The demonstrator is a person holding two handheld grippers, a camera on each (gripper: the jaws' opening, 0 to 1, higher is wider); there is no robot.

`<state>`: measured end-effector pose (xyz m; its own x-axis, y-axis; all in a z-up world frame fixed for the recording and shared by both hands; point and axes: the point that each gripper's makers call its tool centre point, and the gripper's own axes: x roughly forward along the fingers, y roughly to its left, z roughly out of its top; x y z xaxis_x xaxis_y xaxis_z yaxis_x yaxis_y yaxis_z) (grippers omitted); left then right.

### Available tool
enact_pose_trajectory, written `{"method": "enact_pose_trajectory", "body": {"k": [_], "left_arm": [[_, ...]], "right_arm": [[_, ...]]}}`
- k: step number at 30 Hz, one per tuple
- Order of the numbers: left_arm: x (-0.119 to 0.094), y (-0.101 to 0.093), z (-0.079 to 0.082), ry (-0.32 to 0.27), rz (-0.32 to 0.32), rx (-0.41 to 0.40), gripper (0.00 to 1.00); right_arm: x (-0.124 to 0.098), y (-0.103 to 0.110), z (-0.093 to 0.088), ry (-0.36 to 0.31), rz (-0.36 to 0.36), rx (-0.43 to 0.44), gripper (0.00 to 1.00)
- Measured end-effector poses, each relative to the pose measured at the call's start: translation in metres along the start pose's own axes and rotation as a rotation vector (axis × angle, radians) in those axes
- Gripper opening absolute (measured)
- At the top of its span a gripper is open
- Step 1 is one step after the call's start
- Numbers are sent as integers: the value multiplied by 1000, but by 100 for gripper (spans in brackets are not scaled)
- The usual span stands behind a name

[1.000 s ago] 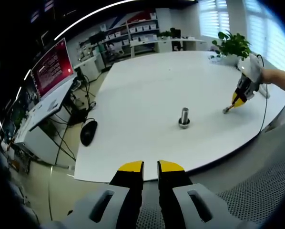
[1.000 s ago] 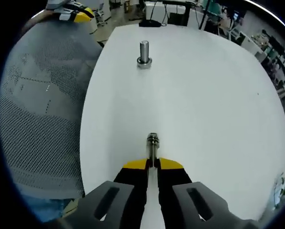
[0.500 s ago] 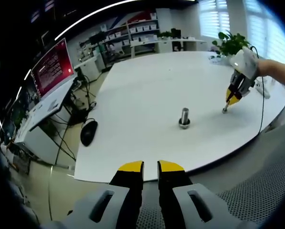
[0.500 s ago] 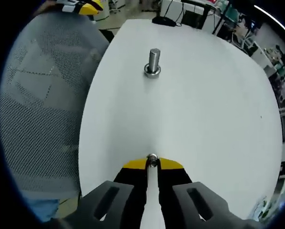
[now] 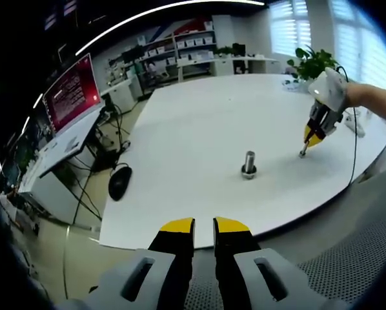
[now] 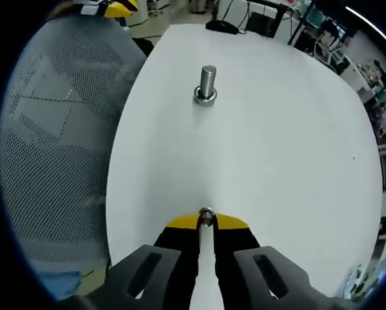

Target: Place the washer onto the threaded stud by aligning its center hole with the stud, sliding it down to the base, and recovering from edge contact or off-axis alignment until the washer reaches the visible bottom stop.

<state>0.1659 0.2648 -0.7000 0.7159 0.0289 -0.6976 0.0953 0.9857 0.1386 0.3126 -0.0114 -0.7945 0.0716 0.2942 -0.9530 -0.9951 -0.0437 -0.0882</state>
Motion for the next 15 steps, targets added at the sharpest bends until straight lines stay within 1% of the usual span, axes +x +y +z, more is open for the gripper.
{"method": "enact_pose_trajectory", "body": {"k": [5,8,15], "left_arm": [[0,0,0,1,-1,1,9],[0,0,0,2,-1,2,9],[0,-1,0,2,-3,3,9]], "right_arm": [[-2,5,-3,7,9,8,7],[-5,8,-1,-5,6,15,7],[-1,20,1,2,28,-14,7]]}}
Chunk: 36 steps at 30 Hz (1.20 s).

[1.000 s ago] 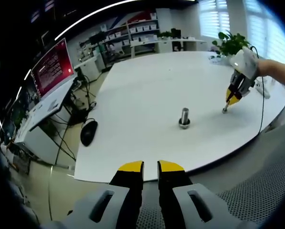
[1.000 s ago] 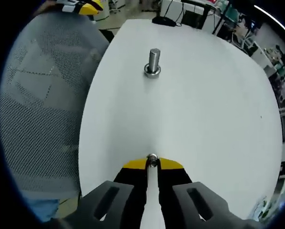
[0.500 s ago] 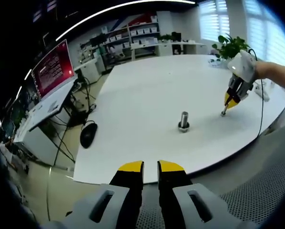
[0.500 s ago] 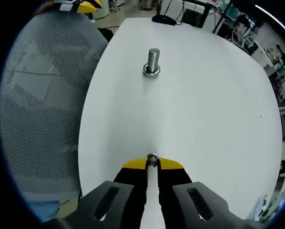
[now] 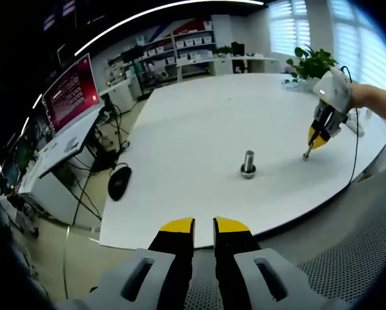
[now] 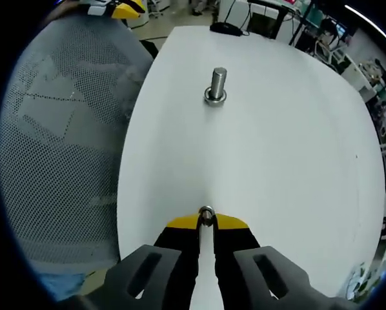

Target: Place the washer onto the threaded stud by aligning its center hole with the stud, sliding it down to the base, and recovering from edge contact or off-axis alignment until the washer reaches the visible bottom stop.

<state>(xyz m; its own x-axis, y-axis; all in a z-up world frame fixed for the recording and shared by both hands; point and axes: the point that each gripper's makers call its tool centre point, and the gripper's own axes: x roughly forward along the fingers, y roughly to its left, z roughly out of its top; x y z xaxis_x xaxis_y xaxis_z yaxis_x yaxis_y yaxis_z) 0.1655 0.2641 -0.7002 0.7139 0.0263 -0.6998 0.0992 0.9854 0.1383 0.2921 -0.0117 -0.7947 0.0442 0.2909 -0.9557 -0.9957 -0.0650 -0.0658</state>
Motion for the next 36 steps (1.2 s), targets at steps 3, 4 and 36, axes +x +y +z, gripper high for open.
{"method": "enact_pose_trajectory", "body": {"k": [3,4,36], "left_arm": [[0,0,0,-2,-1,0,9],[0,0,1,-3,-1,0,9],[-6,-14,17,-101,-45,20,9]], "right_arm": [[1,0,0,7,-7,-19,7],[1,0,1,3,-3,-23,8],[-161,12,25,-693,-233,603,24]]}}
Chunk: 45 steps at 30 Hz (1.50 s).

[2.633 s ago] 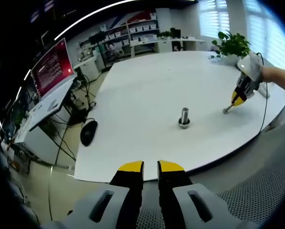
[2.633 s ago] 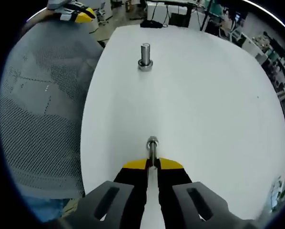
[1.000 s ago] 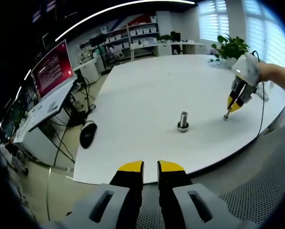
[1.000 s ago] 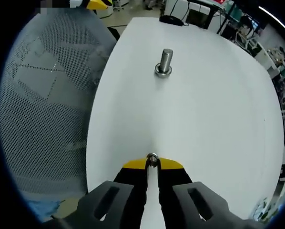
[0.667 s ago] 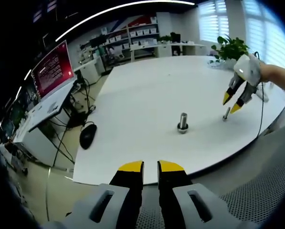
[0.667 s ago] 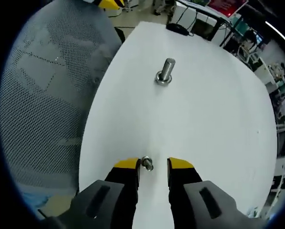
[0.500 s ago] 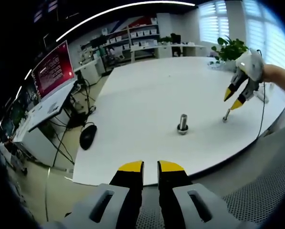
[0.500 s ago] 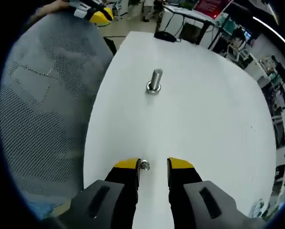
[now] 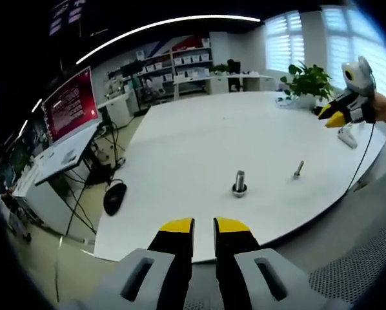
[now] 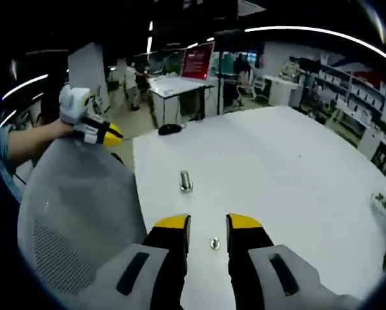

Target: Place the washer onto the threaded stud by aligning its center hole with the stud, sliding it down to the base, and recovering from edge contact or off-axis alignment until the washer reaches the visible bottom stop.

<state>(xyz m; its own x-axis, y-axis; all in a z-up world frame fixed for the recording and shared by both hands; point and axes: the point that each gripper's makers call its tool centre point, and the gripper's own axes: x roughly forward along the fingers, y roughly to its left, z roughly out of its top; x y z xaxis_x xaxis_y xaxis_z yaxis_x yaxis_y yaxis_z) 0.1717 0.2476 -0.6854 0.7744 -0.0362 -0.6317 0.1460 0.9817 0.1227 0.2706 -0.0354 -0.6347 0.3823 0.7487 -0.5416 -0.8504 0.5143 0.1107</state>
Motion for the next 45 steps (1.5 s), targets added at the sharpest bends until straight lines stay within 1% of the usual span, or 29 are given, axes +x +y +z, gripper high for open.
{"method": "enact_pose_trajectory", "body": {"k": [2,3,5,6,7,9,11,12,13,14,15,18,19,20,21,22,24,27,29,30,31,33,35,36,38,40,42,43,45], "left_arm": [[-1,-2,4,-21,-10,3,9],[-3,-2,5,-30,-12,-5,9],[-5,-4,9,-57,-21,-11,9],[-5,-5,12,-72,-27,-5,9],[-6,-10,16,-100,-55,5,9],[-8,-17,14,-92,-84,25,9],[-9,-17,14,-87,-85,40,11],[-10,-16,16,-99,-81,39,11],[-13,-14,28,-175,-77,0,11],[-15,-13,34,-210,-79,-25,11],[-17,-13,35,-221,-87,-28,12],[-19,-16,34,-223,-98,6,12],[-21,-17,39,-256,-110,24,12],[-24,-24,43,-293,-152,32,13],[-26,-29,41,-291,-187,27,15],[-27,-32,38,-280,-218,39,17],[-27,-35,32,-261,-244,101,19],[-28,-40,33,-268,-282,95,19],[-28,-36,34,-264,-301,43,17],[-28,-36,35,-269,-310,38,16],[-28,-34,37,-284,-333,3,15],[-23,-23,33,-259,-327,-45,15],[-21,-21,34,-261,-335,-94,14],[-21,-22,36,-269,-343,-115,14],[-22,-27,36,-276,-354,-93,13],[-22,-27,28,-236,-347,-83,13],[-20,-27,26,-218,-355,-128,12],[-19,-27,26,-213,-353,-128,12],[-19,-25,23,-201,-334,-117,11]], "right_arm": [[-14,7,-2,-33,-7,74,23],[-20,11,-2,-46,-3,84,23],[-33,15,1,-122,-37,131,22],[-39,22,-2,-125,-34,152,22],[-42,27,-5,-128,-38,181,22],[-48,37,-14,-123,-61,196,23],[-52,45,-24,-105,-95,203,23],[-54,47,-28,-99,-110,205,23],[-57,49,-33,-99,-144,222,23],[-59,51,-38,-95,-166,243,23],[-61,53,-45,-89,-193,274,23],[-65,62,-56,-79,-251,287,23],[-64,68,-58,-80,-259,294,23],[-63,72,-59,-84,-265,302,23],[-60,77,-60,-84,-280,314,23],[-59,74,-64,-81,-290,316,23],[-54,79,-65,-85,-319,314,23],[-44,87,-65,-86,-365,301,23],[-43,82,-65,-76,-425,233,23],[-40,83,-65,-74,-434,225,23],[-39,82,-65,-80,-447,234,22],[-43,72,-73,-27,-507,195,22],[-41,73,-73,-47,-491,233,22],[-43,70,-74,-51,-511,237,22],[-44,62,-78,-50,-557,228,22],[-44,61,-79,-45,-557,243,22],[-46,59,-77,-81,-566,261,22],[-45,60,-76,-98,-549,278,23],[-44,62,-76,-95,-533,279,25]]}}
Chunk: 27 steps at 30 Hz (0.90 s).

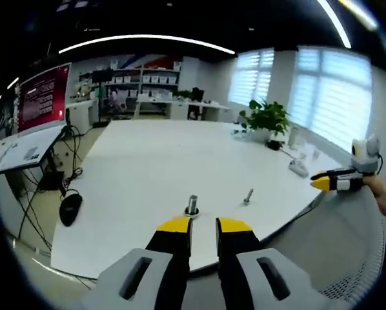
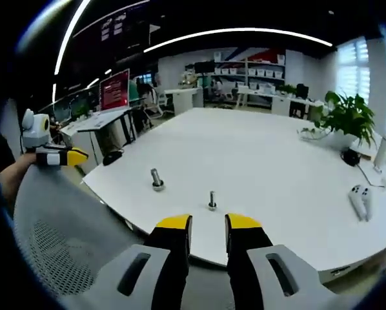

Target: Place the washer onto the threaded stud by aligning its center hole with the stud, sliding it down to the base, and recovering from edge contact or off-axis alignment until the washer reaches the visible bottom stop.

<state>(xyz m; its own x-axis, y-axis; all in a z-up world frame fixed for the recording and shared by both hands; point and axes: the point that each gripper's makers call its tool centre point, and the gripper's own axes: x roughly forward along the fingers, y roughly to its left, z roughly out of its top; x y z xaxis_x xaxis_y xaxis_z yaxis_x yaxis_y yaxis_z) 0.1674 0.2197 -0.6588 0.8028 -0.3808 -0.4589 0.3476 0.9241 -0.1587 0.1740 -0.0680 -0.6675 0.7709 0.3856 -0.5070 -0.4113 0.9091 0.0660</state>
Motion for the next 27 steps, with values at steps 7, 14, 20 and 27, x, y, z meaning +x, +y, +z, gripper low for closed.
{"method": "enact_pose_trajectory", "body": {"k": [7,14,20,27], "left_arm": [[-2,0,1,-12,4,-12,5],[-5,1,4,-45,8,-31,5],[-5,1,6,-50,13,-36,5],[-6,2,5,-53,19,-37,5]], "right_arm": [[1,7,-9,59,40,-6,28],[1,10,-8,49,64,3,29],[0,11,-8,48,74,12,30],[1,12,-9,51,80,15,30]]}}
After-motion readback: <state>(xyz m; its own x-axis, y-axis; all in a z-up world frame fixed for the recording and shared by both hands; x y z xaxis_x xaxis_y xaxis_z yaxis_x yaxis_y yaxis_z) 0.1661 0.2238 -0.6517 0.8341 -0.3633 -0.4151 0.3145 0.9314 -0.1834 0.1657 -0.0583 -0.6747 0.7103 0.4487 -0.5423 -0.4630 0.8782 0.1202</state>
